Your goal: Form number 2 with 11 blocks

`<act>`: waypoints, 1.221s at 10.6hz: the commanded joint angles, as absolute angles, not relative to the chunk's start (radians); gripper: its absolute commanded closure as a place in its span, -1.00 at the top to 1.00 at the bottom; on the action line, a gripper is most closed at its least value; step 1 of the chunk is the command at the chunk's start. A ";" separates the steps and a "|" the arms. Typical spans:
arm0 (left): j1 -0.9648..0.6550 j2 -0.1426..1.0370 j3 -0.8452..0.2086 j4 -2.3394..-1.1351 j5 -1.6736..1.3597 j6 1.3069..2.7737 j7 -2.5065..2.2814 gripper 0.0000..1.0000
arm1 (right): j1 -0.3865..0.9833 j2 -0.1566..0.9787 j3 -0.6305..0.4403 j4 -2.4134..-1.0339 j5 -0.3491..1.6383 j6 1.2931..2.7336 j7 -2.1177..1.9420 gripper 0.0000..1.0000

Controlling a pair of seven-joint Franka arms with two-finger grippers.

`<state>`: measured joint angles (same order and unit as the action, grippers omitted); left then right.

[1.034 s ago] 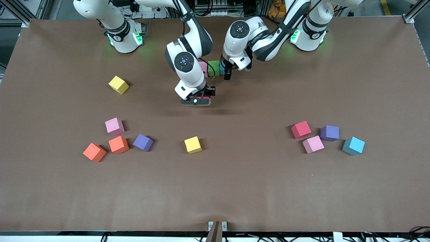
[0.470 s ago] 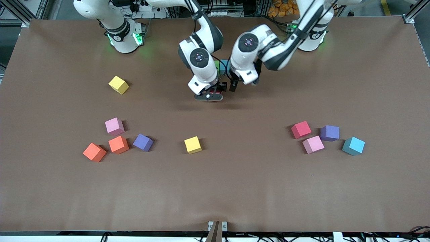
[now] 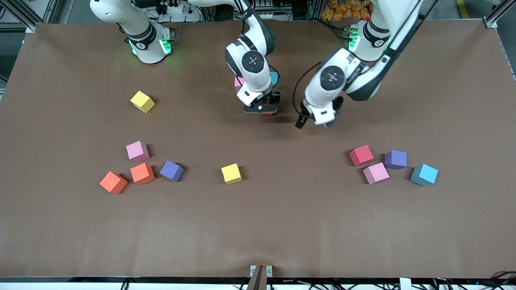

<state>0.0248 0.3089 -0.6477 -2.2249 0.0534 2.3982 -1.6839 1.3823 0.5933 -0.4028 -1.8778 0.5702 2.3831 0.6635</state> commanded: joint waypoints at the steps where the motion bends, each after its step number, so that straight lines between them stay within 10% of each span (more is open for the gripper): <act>1: 0.130 0.330 -0.660 -2.221 0.145 2.382 -1.539 1.00 | 1.411 0.609 -0.411 -1.862 0.592 2.376 0.698 -0.92; 6: 0.225 0.454 -0.623 -2.011 0.213 2.215 -1.320 1.00 | 1.430 0.617 -0.399 -1.862 0.592 2.355 0.704 -0.92; 13: 0.350 0.440 -0.604 -2.022 0.285 2.169 -0.977 1.00 | 1.430 0.618 -0.371 -1.861 0.595 2.336 0.732 -0.95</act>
